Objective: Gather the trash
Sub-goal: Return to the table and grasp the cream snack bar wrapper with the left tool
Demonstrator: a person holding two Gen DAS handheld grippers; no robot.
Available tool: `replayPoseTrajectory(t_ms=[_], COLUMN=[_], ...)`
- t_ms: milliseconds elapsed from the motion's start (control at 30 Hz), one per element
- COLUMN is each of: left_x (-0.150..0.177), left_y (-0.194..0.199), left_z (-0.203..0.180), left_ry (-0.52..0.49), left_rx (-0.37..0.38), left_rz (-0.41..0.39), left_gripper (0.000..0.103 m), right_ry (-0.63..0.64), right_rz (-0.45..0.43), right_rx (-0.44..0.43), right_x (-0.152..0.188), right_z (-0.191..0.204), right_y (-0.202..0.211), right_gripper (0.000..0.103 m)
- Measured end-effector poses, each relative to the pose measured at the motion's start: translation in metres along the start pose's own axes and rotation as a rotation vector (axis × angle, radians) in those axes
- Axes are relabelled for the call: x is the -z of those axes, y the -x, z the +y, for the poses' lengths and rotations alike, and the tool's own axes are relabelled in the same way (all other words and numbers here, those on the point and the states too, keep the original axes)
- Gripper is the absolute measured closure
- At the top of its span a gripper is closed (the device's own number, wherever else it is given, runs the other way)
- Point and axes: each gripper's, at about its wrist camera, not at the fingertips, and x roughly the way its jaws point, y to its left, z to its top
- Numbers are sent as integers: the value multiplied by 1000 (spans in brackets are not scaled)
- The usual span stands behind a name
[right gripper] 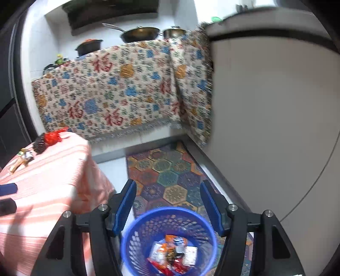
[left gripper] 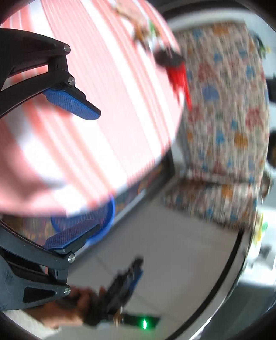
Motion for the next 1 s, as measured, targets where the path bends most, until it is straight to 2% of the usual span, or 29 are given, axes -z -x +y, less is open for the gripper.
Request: replayPoseTrajectory(t_ms=[100, 233, 300, 400, 533, 667, 800, 967, 1000], left_x=[11, 24, 27, 30, 24, 7, -13, -34, -37], left_y=[4, 8, 8, -2, -16, -27, -44, -63, -66], left_z=[57, 140, 175, 219, 255, 268, 275, 280, 280], left_ry=[63, 142, 186, 247, 256, 225, 184, 134, 123], left_rx=[-120, -275, -319, -341, -347, -322, -316, -298, -297], left_rz=[16, 26, 30, 53, 70, 61, 78, 85, 82], left_gripper=[8, 8, 8, 8, 8, 8, 11, 17, 24], right_ry=[36, 185, 274, 350, 491, 486, 465, 462, 461], right_rz=[16, 75, 139, 235, 315, 320, 318, 319, 320], right_rx=[-65, -216, -286, -366, -363, -375, -369, -371, -371], right_x=[-5, -4, 2, 19, 47, 49, 47, 46, 46], right_z=[42, 130, 178, 239, 304, 327, 330, 330, 330], right_y=[9, 16, 14, 1, -20, -30, -33, -36, -35], right_gripper=[39, 37, 36, 36, 36, 35, 30, 30, 30])
